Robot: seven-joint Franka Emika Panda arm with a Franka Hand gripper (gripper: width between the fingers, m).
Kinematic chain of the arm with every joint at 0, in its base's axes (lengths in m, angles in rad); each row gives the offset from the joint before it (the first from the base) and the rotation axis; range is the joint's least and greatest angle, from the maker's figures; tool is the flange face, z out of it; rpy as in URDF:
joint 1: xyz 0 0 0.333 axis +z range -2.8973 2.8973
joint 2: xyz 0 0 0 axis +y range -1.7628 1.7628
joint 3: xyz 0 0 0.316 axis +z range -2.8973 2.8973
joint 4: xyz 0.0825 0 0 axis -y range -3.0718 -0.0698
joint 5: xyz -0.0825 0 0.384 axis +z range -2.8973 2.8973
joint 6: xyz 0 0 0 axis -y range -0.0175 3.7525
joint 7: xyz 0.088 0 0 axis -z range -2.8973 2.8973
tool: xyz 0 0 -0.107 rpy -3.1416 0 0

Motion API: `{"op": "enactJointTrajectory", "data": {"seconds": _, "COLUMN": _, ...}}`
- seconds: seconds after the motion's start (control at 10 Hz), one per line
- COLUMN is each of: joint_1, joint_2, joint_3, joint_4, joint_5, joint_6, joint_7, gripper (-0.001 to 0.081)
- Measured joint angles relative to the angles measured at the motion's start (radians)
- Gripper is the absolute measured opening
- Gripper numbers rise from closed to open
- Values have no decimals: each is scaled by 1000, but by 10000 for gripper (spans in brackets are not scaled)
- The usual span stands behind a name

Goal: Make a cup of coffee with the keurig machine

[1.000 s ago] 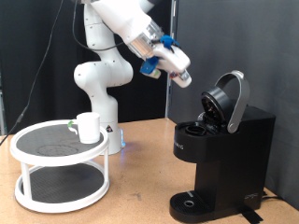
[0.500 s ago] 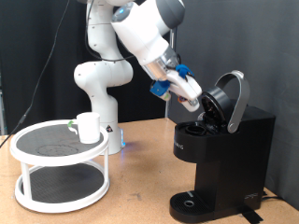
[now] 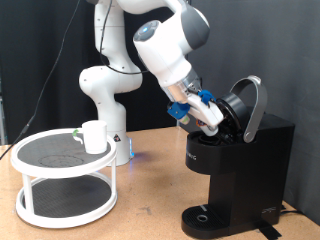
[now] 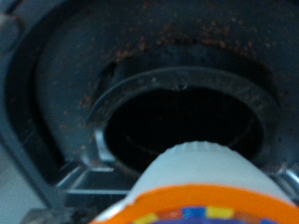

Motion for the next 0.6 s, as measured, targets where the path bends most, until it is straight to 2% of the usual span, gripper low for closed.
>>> {"op": "enactJointTrajectory", "data": {"seconds": 0.6, "joint_1": -2, "joint_2": 18, "joint_3": 9, "joint_4": -7, "joint_5": -11, "joint_6": 30, "joint_7": 1, "gripper": 317}}
